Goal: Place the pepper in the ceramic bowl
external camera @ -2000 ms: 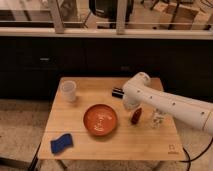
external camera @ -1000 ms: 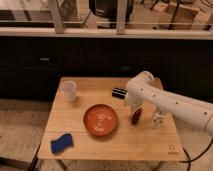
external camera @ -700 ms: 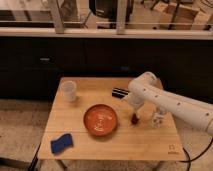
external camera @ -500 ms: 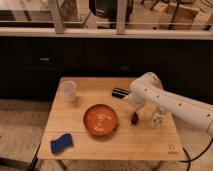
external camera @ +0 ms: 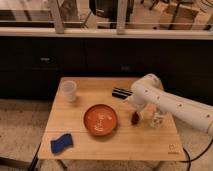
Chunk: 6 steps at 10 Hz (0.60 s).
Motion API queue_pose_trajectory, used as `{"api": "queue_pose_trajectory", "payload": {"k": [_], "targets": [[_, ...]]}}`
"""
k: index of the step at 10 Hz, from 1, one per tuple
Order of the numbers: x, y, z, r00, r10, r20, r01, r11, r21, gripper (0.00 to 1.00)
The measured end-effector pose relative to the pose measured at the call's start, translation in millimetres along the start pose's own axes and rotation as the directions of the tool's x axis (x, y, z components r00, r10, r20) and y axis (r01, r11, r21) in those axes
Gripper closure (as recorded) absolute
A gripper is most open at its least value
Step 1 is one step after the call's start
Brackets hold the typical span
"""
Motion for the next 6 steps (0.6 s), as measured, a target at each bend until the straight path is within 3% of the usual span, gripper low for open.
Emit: {"api": "queue_pose_trajectory", "payload": {"k": [6], "targets": [[-4, 4, 13, 1.0, -0.014, 0.007, 0.014, 1.0, -0.007, 0.2]]}}
